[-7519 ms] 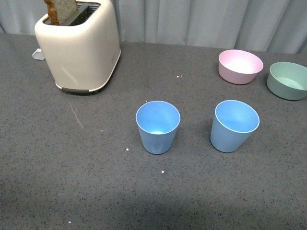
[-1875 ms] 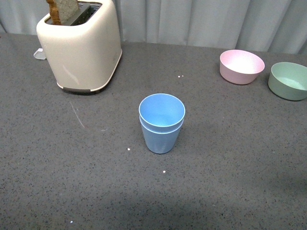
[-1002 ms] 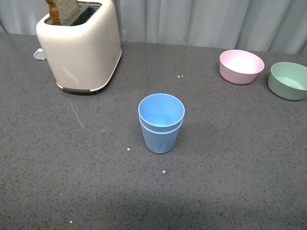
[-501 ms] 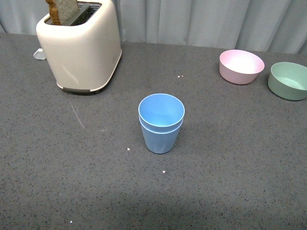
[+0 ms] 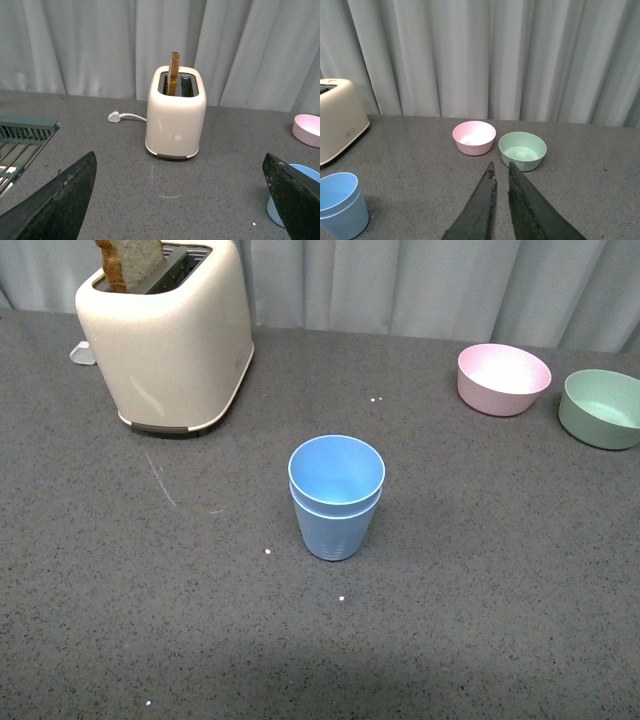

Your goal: Stack blue cups with both arms

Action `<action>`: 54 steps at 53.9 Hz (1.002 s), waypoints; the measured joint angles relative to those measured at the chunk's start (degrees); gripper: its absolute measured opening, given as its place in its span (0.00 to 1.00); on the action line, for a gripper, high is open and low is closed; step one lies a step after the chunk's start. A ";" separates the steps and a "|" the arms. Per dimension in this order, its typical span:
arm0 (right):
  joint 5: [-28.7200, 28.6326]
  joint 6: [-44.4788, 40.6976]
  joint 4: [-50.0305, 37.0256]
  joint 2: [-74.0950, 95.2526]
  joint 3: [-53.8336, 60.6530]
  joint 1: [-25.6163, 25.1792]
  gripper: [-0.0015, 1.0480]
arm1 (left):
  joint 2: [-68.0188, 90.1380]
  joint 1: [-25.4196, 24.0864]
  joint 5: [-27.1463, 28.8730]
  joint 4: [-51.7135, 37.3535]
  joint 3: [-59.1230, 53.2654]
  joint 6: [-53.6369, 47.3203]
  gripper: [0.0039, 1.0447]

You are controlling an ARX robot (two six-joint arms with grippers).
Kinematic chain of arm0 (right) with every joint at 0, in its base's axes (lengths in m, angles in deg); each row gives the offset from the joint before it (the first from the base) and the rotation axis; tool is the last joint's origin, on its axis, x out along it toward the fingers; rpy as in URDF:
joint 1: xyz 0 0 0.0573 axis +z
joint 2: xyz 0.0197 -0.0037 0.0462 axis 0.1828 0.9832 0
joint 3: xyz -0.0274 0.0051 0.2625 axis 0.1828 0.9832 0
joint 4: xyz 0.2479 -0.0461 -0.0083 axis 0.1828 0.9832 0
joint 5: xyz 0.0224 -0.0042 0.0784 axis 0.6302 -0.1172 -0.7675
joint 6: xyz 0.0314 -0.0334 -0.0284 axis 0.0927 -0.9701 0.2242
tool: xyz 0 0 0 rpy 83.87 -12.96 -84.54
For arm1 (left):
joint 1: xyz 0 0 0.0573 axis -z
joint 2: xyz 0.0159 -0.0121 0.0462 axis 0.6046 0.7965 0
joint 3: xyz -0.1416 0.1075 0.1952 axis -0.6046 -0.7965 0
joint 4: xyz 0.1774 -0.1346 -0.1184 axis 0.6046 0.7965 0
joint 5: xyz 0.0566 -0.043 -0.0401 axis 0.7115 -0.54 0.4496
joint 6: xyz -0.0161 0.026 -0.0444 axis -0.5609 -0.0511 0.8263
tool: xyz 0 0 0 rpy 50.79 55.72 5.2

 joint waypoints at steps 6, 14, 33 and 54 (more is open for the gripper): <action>0.00 0.00 0.00 -0.04 0.02 0.00 0.35 | 0.00 0.00 0.02 0.00 0.00 0.00 0.94; 0.00 0.00 0.00 -0.04 0.02 0.00 0.57 | 0.00 0.00 0.00 0.00 0.00 0.00 0.94; 0.00 0.02 0.00 -0.04 0.02 0.00 0.90 | 0.00 0.00 0.00 0.00 0.00 0.00 0.94; 0.00 0.02 0.00 -0.04 0.02 0.00 0.91 | 0.00 0.00 0.00 0.00 0.00 0.00 0.94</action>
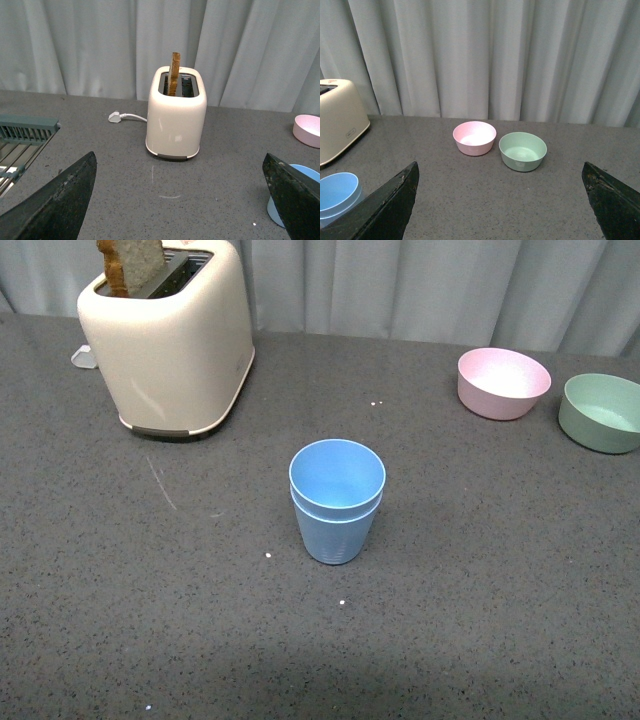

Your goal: Stack blue cups with both arms

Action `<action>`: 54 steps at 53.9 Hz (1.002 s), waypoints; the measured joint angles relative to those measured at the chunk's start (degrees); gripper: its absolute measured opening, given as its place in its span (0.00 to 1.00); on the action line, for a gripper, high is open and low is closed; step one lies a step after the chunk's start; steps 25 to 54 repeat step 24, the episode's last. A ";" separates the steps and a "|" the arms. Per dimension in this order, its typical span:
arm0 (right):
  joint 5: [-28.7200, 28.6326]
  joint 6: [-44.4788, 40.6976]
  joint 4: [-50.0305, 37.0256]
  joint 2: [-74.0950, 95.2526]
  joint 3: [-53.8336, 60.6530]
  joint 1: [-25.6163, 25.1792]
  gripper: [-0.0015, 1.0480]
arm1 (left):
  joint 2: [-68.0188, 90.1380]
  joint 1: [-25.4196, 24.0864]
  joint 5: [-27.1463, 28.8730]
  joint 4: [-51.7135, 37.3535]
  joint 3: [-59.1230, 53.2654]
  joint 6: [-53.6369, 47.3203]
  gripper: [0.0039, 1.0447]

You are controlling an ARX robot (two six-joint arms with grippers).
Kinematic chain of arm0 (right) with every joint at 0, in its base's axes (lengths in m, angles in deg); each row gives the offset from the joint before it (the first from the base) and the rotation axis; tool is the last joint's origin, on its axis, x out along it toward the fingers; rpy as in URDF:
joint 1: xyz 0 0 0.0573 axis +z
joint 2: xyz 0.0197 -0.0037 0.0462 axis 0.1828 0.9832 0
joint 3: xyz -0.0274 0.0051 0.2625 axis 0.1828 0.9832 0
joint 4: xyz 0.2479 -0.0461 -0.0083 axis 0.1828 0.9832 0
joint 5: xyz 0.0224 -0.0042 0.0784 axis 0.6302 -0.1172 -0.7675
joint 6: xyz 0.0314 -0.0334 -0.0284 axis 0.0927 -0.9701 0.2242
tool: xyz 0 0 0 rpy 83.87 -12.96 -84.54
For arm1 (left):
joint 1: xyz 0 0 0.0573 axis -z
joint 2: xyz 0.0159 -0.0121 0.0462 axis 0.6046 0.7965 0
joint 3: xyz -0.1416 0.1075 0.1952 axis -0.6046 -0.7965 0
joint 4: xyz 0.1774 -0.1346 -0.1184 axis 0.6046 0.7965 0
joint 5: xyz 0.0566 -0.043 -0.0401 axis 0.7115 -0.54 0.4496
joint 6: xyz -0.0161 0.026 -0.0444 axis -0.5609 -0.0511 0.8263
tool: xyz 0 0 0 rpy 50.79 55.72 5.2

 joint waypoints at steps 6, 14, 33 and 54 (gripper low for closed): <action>0.00 0.00 0.00 0.00 -0.02 0.00 0.91 | 0.00 0.00 0.00 0.00 0.00 0.00 0.94; 0.00 0.00 0.00 0.00 -0.02 0.00 0.91 | 0.00 0.00 0.00 0.00 0.00 0.00 0.94; 0.00 0.02 0.00 0.00 0.00 0.00 0.91 | 0.00 0.00 0.00 0.00 0.00 0.00 0.94; 0.00 0.02 0.00 0.00 0.00 0.00 0.91 | 0.00 0.00 0.00 0.00 0.00 0.00 0.94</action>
